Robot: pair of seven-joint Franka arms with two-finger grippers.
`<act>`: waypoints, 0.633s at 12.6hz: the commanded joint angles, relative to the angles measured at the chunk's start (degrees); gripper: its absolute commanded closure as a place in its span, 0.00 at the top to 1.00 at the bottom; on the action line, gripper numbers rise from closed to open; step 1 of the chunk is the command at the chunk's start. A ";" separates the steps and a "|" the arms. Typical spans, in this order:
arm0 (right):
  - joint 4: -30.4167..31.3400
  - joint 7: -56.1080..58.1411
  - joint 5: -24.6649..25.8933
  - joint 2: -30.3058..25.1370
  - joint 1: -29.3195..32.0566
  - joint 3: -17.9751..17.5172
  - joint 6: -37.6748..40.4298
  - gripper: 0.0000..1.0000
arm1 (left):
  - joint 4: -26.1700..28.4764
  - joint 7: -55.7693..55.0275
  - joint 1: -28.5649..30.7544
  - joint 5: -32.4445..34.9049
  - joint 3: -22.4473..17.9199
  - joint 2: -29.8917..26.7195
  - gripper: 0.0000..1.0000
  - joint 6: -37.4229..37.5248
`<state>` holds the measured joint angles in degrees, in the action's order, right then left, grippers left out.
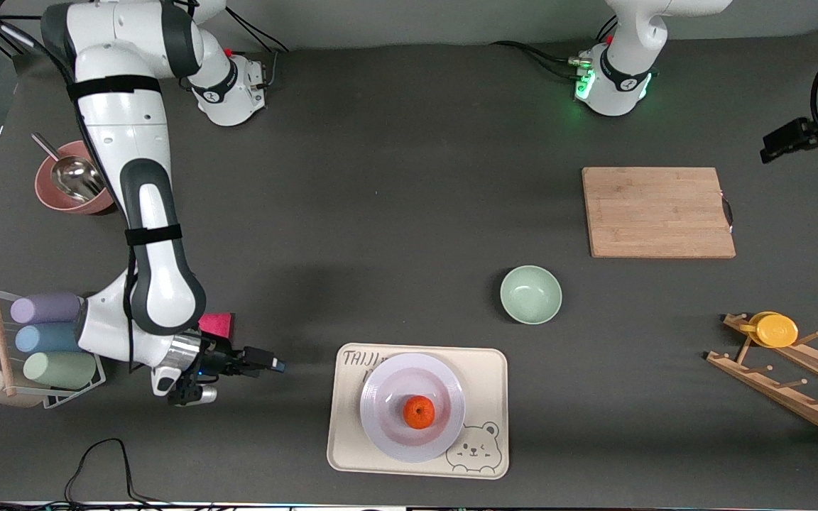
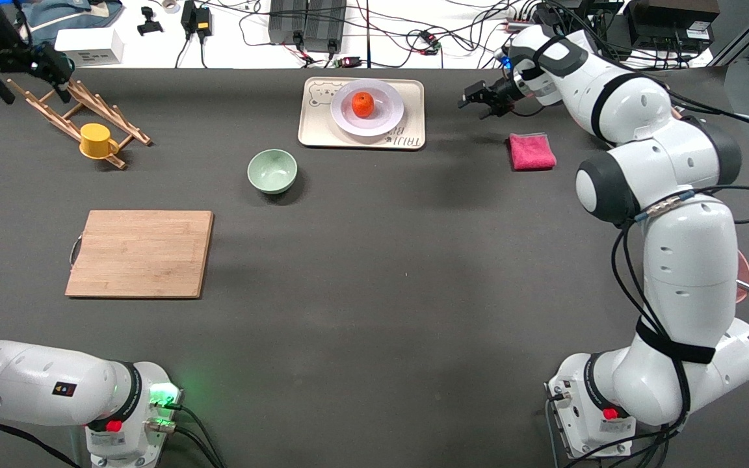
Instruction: Place orange and plate with both arms
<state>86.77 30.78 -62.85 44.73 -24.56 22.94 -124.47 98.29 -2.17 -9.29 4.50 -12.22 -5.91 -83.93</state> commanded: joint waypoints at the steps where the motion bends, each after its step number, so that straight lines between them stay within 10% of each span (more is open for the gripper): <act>1: 9.37 -1.16 4.65 -6.84 -9.24 10.59 3.51 1.00 | -4.95 -0.19 -0.29 -0.54 -0.44 2.48 1.00 -0.78; 4: 10.00 -2.65 11.06 -8.34 -18.21 24.83 13.96 1.00 | -2.77 0.67 0.06 -0.46 -0.35 0.65 1.00 -4.75; 8: 8.25 -5.80 20.11 -13.52 -18.94 29.36 22.95 1.00 | 11.84 0.94 0.59 -1.52 -0.79 -10.09 1.00 -14.78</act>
<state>94.72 28.70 -47.71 35.24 -42.82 51.39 -104.07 103.04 -2.10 -8.93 3.66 -12.70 -9.79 -95.25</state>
